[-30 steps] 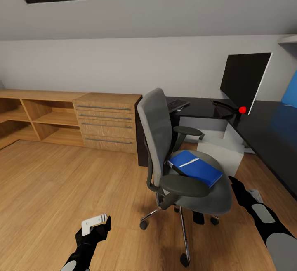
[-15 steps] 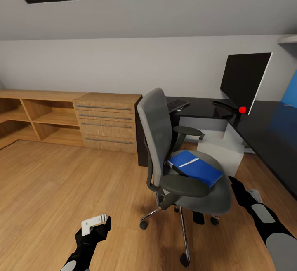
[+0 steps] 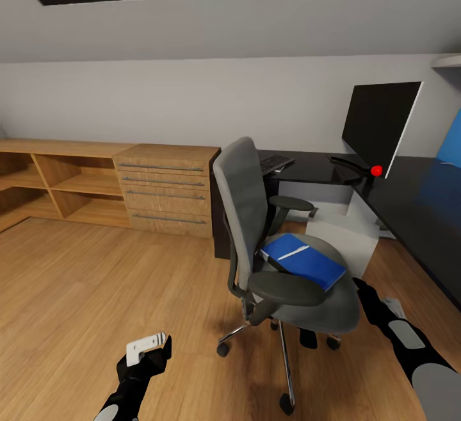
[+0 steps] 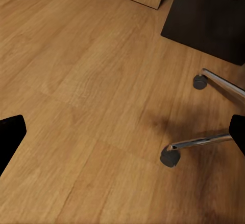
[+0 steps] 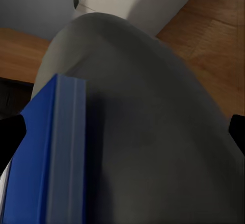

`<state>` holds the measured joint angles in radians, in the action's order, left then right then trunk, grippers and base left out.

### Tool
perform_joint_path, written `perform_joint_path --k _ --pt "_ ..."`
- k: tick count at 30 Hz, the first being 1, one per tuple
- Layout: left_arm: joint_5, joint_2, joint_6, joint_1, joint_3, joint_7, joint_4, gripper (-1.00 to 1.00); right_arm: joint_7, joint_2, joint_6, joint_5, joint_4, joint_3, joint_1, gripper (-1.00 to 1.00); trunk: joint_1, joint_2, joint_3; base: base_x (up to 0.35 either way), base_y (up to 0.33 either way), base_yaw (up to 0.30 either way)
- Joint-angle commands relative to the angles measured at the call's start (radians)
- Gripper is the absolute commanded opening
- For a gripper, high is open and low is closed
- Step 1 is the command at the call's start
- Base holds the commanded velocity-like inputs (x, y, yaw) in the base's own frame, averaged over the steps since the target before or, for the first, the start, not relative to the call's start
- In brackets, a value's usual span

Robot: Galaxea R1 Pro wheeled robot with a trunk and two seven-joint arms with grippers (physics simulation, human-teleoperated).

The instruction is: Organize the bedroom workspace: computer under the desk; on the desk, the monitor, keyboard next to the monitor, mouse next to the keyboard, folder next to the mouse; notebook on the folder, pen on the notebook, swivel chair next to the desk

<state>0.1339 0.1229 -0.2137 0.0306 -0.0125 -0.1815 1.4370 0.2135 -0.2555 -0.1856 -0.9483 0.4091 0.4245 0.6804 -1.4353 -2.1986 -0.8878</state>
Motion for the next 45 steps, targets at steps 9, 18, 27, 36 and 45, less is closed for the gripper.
perform_joint_path --k 9,18,27,36,45 --pt "0.01 0.0 -0.004 0.0 -0.001 -0.007 0.002 1.0 -0.001 -0.001 -0.009 -0.006 -0.004 0.007 0.001 1.0 0.0 0.0 -0.001 0.0 0.0 0.0" --pt "0.01 0.0 -0.004 0.0 -0.001 -0.007 0.002 1.0 -0.002 -0.002 -0.009 -0.006 -0.01 0.007 0.001 1.0 0.0 0.0 -0.001 0.0 0.0 0.0" --pt "0.009 0.0 -0.004 0.0 -0.001 -0.007 0.002 1.0 0.0 -0.002 -0.009 -0.006 -0.01 0.007 0.001 1.0 0.0 0.0 -0.001 0.017 -0.016 0.0" --pt "0.009 0.0 -0.004 0.0 -0.001 -0.007 0.002 1.0 0.0 -0.004 -0.009 -0.006 -0.01 0.007 0.001 1.0 0.0 0.0 -0.001 0.106 -0.098 0.0" --pt "0.009 0.0 -0.004 0.0 -0.001 -0.007 0.002 1.0 0.0 -0.004 -0.008 -0.006 -0.01 0.007 0.001 1.0 0.0 0.0 -0.001 0.012 -0.016 0.0"
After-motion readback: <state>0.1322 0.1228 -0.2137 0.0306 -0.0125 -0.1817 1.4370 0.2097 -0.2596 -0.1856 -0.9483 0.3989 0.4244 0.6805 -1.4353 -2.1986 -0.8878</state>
